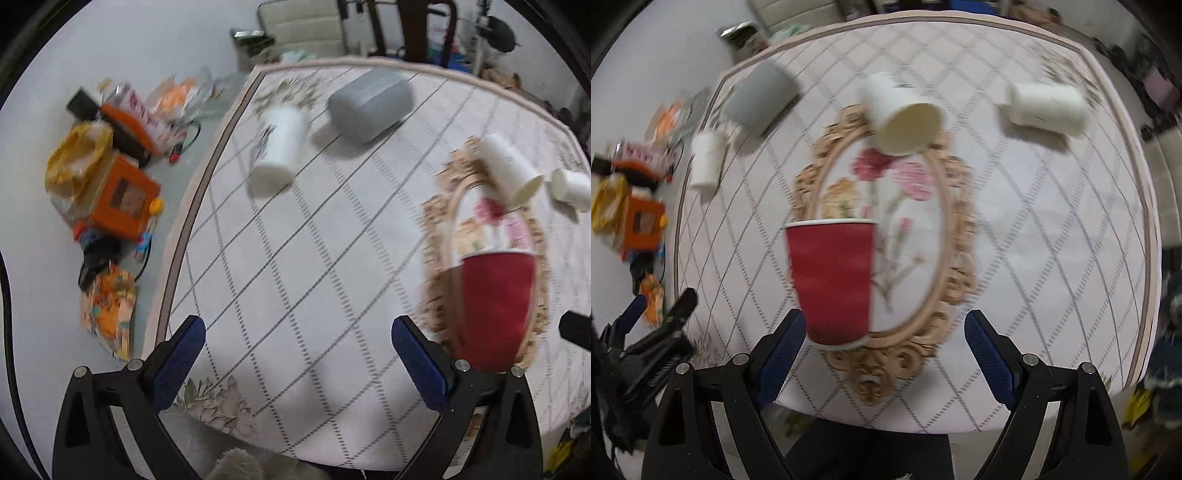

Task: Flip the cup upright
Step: 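Grasp the red cup with the right tool while the left tool releases it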

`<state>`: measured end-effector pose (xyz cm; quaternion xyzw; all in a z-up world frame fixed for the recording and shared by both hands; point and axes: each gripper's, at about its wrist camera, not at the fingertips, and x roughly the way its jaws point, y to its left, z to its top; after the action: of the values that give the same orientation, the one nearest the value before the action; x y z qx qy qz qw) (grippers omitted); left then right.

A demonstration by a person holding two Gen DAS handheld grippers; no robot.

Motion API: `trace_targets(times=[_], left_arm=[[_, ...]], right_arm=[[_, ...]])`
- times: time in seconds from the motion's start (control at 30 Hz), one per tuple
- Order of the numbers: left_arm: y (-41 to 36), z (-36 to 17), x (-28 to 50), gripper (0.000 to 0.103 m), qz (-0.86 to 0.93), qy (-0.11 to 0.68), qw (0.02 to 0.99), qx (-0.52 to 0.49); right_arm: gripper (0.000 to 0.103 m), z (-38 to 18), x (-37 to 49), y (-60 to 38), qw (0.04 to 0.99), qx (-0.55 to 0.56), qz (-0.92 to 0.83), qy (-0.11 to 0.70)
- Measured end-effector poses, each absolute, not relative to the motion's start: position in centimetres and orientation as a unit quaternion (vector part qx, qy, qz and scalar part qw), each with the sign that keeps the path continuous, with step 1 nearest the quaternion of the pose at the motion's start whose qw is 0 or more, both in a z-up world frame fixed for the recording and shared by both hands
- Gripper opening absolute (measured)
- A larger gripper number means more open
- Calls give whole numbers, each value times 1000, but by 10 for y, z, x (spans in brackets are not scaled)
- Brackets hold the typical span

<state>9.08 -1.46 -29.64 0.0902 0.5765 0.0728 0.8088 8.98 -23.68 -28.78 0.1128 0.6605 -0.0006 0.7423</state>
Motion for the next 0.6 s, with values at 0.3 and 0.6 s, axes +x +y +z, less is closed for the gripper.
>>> trace_targets(times=[0.3, 0.6], left_arm=[[32, -352, 81, 103, 122, 633, 762, 61], [40, -360, 86, 103, 122, 642, 755, 61]], right_arm=[[89, -313, 132, -188, 727, 36, -2, 686], [80, -339, 156, -174, 700, 7, -2, 714]])
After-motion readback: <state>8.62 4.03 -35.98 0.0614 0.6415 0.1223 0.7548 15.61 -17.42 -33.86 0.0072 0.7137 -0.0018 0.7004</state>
